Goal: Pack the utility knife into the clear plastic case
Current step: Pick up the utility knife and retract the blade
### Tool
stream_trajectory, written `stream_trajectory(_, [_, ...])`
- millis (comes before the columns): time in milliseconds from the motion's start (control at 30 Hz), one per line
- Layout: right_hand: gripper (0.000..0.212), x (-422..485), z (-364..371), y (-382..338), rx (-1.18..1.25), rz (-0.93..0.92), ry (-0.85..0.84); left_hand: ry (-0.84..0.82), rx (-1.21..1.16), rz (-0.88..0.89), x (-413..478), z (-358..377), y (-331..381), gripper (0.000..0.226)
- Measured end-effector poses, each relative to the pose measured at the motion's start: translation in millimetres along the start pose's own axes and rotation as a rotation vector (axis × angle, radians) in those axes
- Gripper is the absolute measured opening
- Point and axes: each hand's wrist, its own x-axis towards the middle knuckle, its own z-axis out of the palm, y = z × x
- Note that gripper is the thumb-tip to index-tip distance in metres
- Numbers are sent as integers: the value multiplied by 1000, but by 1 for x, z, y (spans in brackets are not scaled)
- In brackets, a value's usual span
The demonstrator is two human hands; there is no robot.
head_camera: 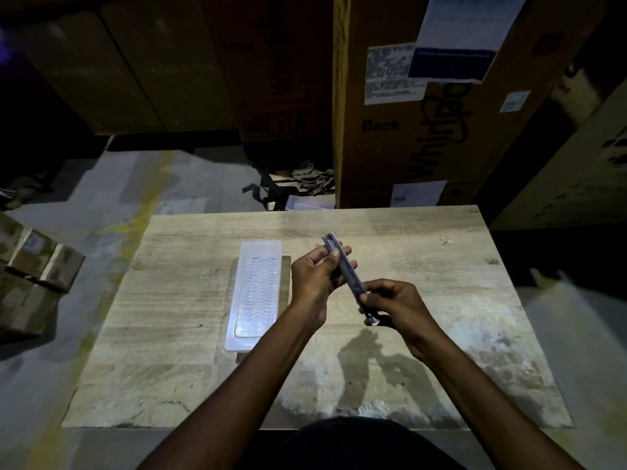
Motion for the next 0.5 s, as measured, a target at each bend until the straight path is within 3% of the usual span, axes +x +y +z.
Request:
stream_trajectory(167, [10,18,-17,28,-130,63,140,36,161,-54,14,-11,-36,33])
stream_trajectory(367, [10,56,-41,96,-291,266,436,165,812,119,29,-61,-61,40])
stream_trajectory(500, [11,74,-46,122,-345,377,525,168,1068,64,33,-121,-85,44])
